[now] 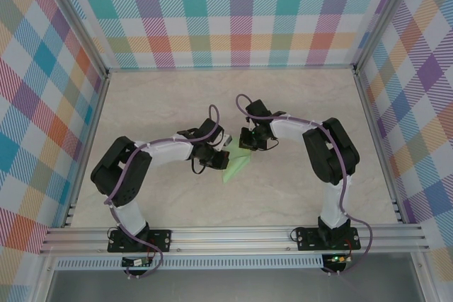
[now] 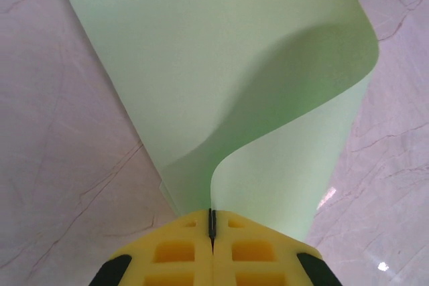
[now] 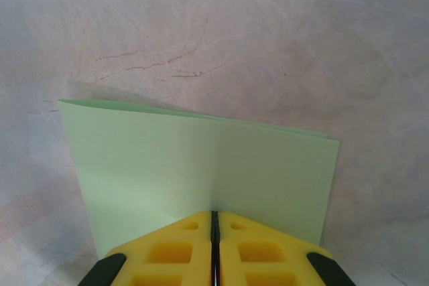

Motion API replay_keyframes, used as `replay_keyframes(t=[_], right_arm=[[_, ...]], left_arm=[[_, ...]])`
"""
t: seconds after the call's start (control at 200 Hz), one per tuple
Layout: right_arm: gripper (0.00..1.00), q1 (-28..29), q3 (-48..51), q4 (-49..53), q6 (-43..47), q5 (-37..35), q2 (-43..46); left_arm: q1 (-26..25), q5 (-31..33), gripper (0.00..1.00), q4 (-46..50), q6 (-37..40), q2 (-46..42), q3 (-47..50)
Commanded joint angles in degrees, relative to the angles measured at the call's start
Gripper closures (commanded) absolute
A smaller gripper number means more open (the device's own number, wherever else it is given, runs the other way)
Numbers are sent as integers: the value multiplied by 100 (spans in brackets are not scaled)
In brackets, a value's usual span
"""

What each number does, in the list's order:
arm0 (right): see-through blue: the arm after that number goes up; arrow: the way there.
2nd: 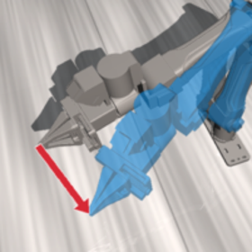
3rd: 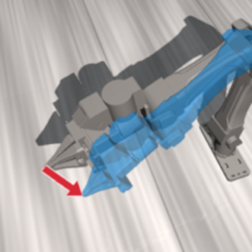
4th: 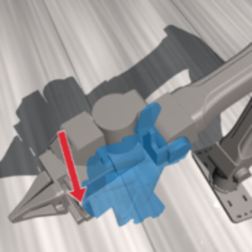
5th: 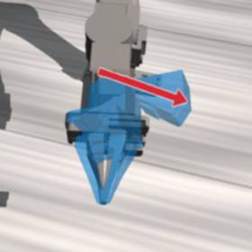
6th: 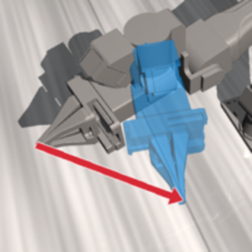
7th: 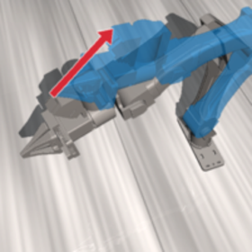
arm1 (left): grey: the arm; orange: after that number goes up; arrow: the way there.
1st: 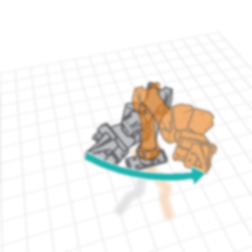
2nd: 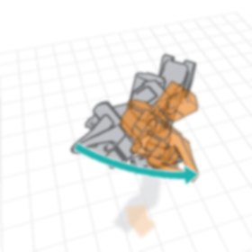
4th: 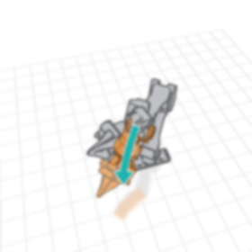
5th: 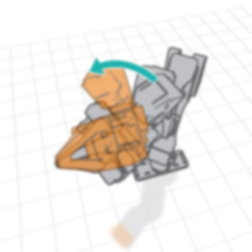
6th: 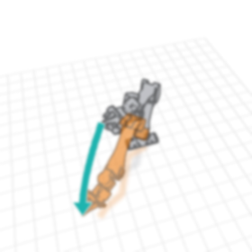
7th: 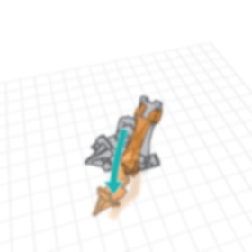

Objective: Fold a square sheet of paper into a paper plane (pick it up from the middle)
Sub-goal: Third fold the triangle at the center of the table.

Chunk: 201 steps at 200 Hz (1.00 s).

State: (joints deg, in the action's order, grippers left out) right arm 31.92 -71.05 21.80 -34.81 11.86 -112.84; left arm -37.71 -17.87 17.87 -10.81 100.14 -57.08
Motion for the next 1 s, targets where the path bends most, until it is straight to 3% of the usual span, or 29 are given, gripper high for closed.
replay_keyframes(t=[0.0, 0.69, 1.0], right_arm=[[90, 15, 12, 283, 130, -98, -255], [88, 16, -6, 221, 39, 124, -156], [80, -148, 21, 257, -146, 204, 756]], left_arm=[[18, 54, 100, 234, 129, -144, -217], [18, -77, 100, 139, 122, 579, -193], [19, -284, 100, 171, 229, 594, -211]])
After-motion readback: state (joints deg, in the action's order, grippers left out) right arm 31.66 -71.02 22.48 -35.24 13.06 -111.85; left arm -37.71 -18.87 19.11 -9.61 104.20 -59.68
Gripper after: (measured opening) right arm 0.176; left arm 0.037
